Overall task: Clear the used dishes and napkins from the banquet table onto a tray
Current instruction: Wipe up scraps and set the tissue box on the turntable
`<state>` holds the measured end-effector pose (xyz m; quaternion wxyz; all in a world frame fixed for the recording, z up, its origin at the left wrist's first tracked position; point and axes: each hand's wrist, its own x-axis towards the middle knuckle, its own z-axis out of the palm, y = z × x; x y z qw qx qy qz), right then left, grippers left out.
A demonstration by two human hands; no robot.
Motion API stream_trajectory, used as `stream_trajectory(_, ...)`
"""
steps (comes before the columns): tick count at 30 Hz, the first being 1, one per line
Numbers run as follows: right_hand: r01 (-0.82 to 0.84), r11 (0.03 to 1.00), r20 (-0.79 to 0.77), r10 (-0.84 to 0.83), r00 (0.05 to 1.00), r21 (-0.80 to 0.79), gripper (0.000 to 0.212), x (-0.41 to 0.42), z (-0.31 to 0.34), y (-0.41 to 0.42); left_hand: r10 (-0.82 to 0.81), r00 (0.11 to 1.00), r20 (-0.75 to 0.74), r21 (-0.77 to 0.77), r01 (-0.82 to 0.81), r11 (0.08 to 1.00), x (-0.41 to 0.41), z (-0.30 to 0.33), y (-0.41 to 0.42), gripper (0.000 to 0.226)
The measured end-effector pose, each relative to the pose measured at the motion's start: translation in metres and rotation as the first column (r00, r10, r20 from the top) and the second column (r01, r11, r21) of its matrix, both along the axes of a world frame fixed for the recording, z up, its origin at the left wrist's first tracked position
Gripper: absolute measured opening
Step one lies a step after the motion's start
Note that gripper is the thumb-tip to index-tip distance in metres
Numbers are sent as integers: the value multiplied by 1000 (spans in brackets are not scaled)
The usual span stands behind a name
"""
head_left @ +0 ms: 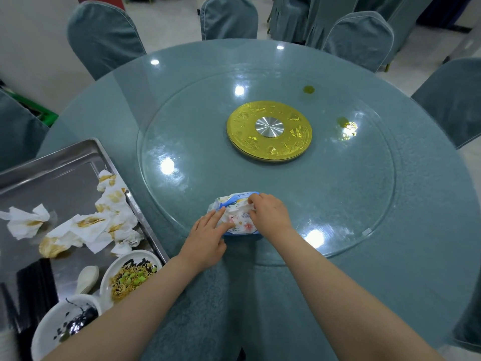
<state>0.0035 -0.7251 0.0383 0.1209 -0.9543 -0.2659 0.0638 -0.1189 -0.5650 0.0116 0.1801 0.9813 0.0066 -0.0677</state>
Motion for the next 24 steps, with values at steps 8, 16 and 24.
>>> stream_trajectory(8,89,980,-72,-78,994,175,15,1,-4,2,11,1000,20,-9,-10,1000,0,-3,3,59)
stream_trajectory(16,455,620,-453,-174,875,640,1,1,45,-18,-5,1000,-17,6,5,1000,3,-3,3,58)
stream_trajectory(24,415,609,-561,60,825,676,10,-13,77,-51,-10,1000,8,-29,10,1000,2,-4,6,62)
